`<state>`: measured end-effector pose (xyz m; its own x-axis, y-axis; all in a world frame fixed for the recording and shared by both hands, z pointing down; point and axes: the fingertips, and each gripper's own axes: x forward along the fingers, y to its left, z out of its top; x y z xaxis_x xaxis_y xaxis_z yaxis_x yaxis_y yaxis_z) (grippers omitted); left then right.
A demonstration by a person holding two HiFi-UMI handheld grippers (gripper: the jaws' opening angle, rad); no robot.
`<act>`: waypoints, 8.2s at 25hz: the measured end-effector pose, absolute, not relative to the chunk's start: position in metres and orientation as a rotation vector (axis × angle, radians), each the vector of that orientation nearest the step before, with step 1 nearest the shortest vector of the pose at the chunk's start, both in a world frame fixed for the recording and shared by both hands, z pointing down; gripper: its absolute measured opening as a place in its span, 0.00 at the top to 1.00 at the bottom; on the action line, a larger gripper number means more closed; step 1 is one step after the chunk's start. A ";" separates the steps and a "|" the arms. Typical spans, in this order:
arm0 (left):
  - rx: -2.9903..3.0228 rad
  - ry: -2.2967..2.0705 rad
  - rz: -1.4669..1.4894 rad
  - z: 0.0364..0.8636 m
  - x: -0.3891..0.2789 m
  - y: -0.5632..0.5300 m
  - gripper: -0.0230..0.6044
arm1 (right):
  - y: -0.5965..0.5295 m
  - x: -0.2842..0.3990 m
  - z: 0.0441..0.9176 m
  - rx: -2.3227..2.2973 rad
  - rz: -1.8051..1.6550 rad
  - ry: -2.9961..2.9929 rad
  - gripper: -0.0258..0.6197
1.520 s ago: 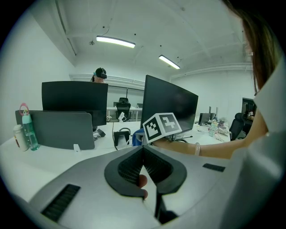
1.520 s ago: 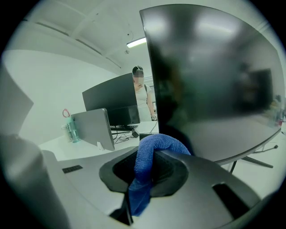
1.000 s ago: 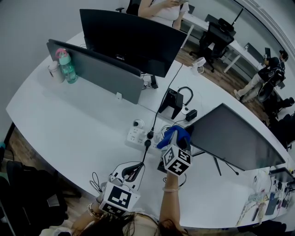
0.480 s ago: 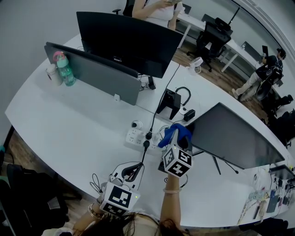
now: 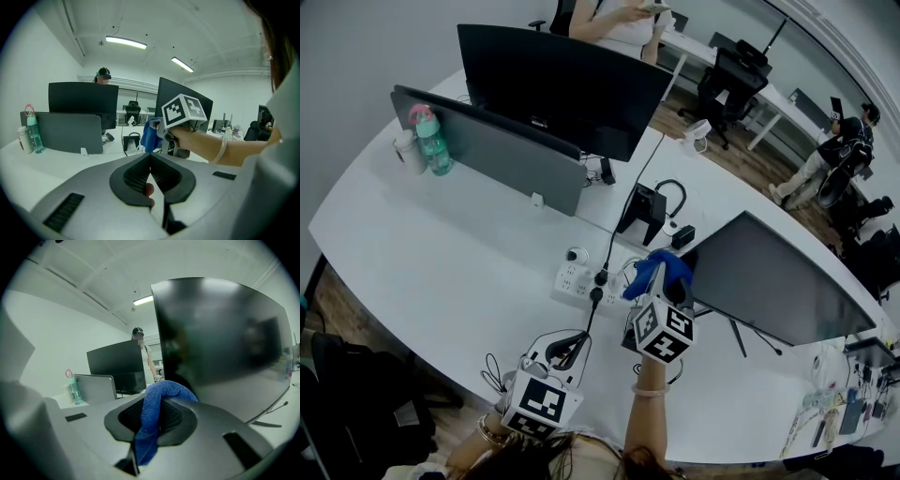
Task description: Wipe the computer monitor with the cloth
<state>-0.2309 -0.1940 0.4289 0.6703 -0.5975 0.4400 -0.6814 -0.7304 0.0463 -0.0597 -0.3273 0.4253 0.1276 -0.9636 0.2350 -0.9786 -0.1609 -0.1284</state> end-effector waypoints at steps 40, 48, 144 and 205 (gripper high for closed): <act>2.682 -1.026 0.560 0.435 -0.229 -0.194 0.95 | -0.320 -0.061 0.345 2.386 0.196 -2.061 0.86; 2.686 -1.034 0.595 0.434 -0.228 -0.196 0.95 | -0.317 -0.057 0.331 2.411 0.171 -2.073 0.86; 2.707 -0.987 0.513 0.422 -0.223 -0.169 0.95 | -0.266 -0.061 0.202 2.581 -0.244 -2.274 0.86; 2.813 -1.087 0.397 0.378 -0.099 0.057 0.95 | 0.005 0.072 0.277 2.482 0.038 -2.176 0.87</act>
<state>-0.0993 0.0565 0.3783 0.7112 -0.6464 0.2764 -0.6724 -0.7402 -0.0008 0.0720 0.0054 0.2766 0.1361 -0.9868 -0.0874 -0.9832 -0.1237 -0.1343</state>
